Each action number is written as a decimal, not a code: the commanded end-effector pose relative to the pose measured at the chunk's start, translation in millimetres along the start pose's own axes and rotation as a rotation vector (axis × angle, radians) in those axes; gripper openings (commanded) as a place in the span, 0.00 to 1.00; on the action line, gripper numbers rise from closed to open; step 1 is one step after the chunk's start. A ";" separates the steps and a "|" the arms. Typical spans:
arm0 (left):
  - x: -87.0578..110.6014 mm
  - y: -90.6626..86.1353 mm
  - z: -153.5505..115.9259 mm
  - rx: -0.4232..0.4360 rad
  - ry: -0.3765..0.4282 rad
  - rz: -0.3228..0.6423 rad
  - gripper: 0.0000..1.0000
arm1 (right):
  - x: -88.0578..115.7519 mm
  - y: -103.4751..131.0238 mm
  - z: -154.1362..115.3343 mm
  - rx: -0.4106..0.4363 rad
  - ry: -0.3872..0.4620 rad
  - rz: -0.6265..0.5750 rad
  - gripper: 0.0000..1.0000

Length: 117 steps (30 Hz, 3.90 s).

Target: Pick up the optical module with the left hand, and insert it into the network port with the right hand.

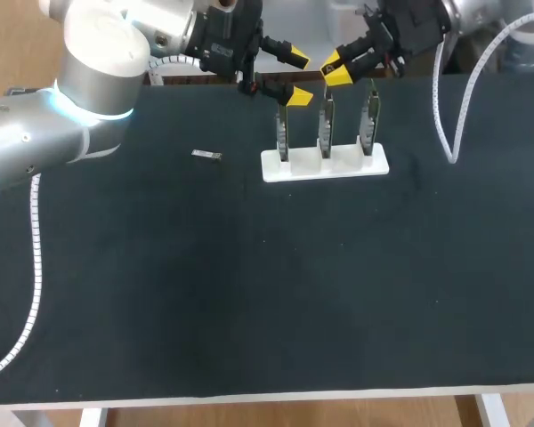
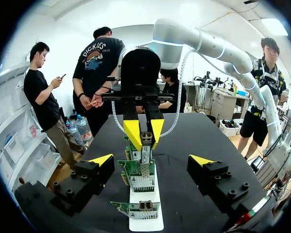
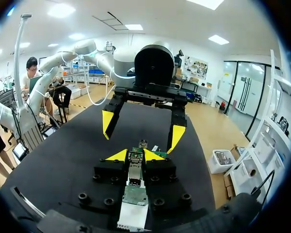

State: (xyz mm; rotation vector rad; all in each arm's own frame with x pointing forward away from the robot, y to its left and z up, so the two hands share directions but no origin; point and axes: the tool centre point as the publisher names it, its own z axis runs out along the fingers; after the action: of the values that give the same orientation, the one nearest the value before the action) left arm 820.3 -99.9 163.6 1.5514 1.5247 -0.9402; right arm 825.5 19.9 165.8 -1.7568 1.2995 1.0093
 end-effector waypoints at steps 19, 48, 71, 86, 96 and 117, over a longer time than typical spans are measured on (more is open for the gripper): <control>-0.7 2.3 0.6 0.005 0.003 0.001 1.00 | 4.7 -10.1 -2.6 -0.037 -0.013 0.012 0.00; -0.7 2.3 0.6 0.005 0.003 0.001 1.00 | 13.0 -0.3 -1.1 -0.028 -0.004 0.038 0.00; -0.7 2.3 0.6 0.005 0.003 0.001 1.00 | 12.6 -2.6 3.1 -0.035 -0.013 0.033 1.00; -0.7 2.3 0.6 0.005 0.003 0.001 1.00 | 12.6 -2.6 3.1 -0.035 -0.013 0.033 1.00; -0.7 2.3 0.6 0.005 0.003 0.001 1.00 | 12.6 -2.6 3.1 -0.035 -0.013 0.033 1.00; -0.7 2.3 0.6 0.005 0.003 0.001 1.00 | -18.9 -1.3 -15.0 0.023 0.012 -0.059 1.00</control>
State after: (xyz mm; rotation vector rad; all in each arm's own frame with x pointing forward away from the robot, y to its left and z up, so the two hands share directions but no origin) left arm 820.3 -99.9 163.6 1.5514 1.5247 -0.9402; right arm 828.2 14.0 188.7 -1.7767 1.2508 0.9561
